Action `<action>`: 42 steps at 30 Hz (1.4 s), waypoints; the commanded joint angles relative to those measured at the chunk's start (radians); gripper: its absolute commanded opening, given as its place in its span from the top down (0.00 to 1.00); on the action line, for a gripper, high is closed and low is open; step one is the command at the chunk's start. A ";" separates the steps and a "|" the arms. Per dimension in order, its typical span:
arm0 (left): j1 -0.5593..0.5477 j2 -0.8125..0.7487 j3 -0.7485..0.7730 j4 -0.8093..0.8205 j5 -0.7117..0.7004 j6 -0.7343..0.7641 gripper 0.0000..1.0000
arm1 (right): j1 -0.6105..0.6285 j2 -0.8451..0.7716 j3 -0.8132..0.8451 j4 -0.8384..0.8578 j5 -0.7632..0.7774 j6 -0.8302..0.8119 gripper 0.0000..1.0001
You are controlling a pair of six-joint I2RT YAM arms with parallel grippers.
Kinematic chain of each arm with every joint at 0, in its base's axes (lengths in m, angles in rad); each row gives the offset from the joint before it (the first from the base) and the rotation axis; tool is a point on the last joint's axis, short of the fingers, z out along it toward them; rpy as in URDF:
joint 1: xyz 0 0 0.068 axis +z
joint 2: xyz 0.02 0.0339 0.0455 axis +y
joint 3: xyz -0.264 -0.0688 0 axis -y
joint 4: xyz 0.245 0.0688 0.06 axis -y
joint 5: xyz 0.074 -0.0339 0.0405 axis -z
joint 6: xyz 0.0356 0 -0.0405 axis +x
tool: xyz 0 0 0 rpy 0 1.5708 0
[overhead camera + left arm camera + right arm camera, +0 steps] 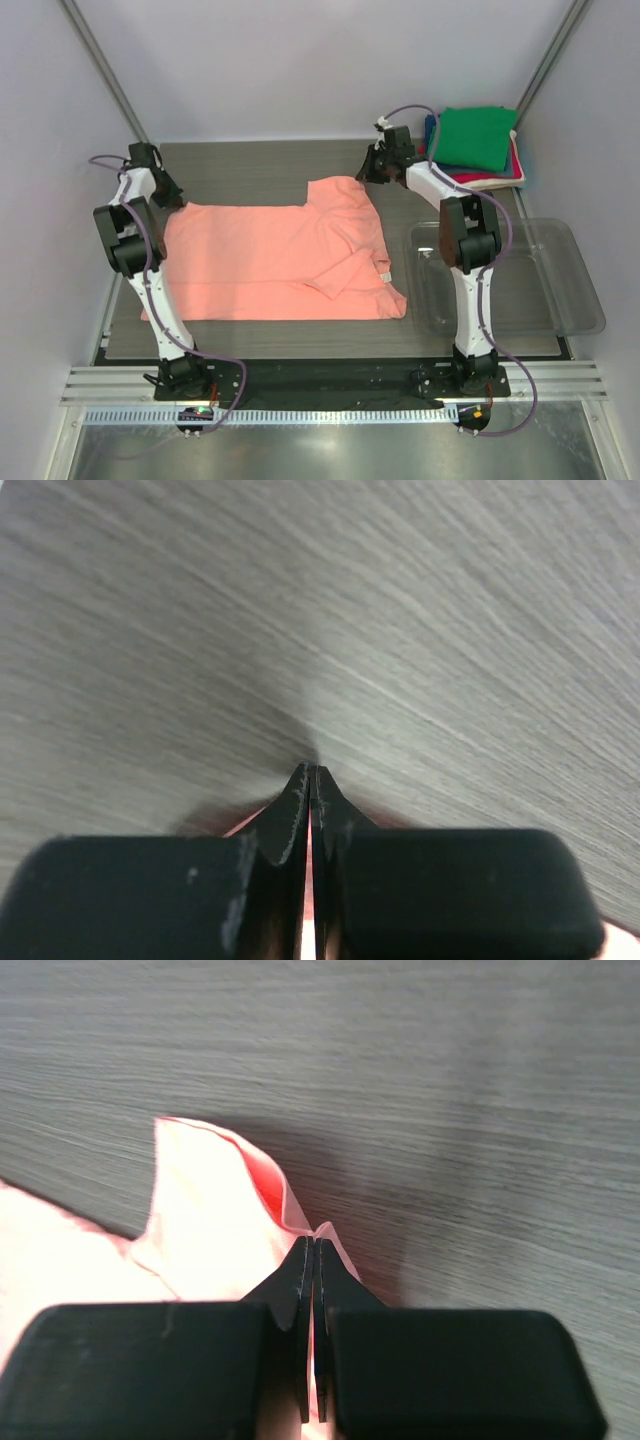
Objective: Fold and stack the t-shirts
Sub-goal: Fold the tshirt
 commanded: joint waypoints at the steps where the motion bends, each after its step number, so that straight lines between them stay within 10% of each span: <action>1: 0.018 -0.095 -0.013 -0.023 -0.061 -0.021 1.00 | -0.002 -0.125 -0.005 0.033 -0.018 0.004 0.99; 4: 0.036 -0.129 -0.025 -0.023 -0.081 -0.031 1.00 | -0.002 -0.148 -0.017 0.030 -0.021 0.006 0.99; 9: 0.042 -0.152 -0.049 -0.015 -0.089 -0.009 0.41 | -0.002 -0.165 -0.029 0.028 -0.027 0.013 0.99; 11: 0.042 -0.147 -0.060 -0.006 -0.073 -0.003 0.37 | -0.002 -0.167 -0.032 0.028 -0.030 0.012 0.99; 42: 0.024 -0.011 0.030 0.005 -0.056 0.034 0.52 | -0.002 -0.145 -0.054 0.032 -0.035 0.004 0.99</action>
